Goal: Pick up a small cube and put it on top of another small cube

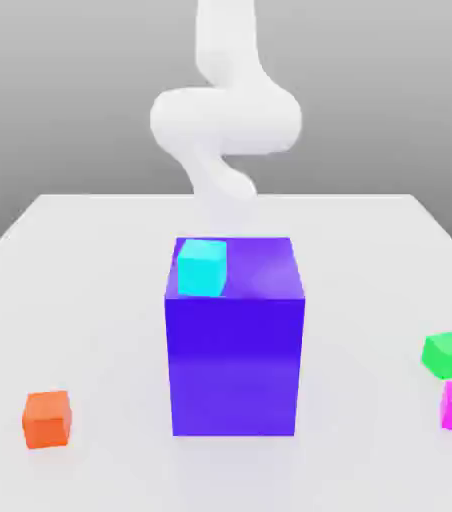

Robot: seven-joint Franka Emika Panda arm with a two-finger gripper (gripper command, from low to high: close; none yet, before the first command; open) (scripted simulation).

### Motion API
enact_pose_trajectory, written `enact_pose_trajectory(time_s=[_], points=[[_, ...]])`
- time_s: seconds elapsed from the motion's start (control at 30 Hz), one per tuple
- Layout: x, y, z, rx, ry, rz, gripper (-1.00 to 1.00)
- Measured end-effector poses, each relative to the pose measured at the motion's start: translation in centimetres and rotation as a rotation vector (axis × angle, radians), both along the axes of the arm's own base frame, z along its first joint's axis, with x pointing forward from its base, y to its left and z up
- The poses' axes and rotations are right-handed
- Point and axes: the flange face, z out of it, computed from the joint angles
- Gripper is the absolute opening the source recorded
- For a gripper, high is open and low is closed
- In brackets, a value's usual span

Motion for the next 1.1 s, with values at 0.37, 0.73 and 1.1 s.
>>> enact_pose_trajectory(time_s=[0.37, 0.73, 1.1], points=[[7.5, 14.2, -19.1, -0.189, 0.279, 0.442, 0.00], [1.7, 27.5, -40.0, -0.384, 0.524, 0.925, 0.00], [-3.0, 30.2, -53.9, -0.455, 0.622, 1.106, -1.00]])
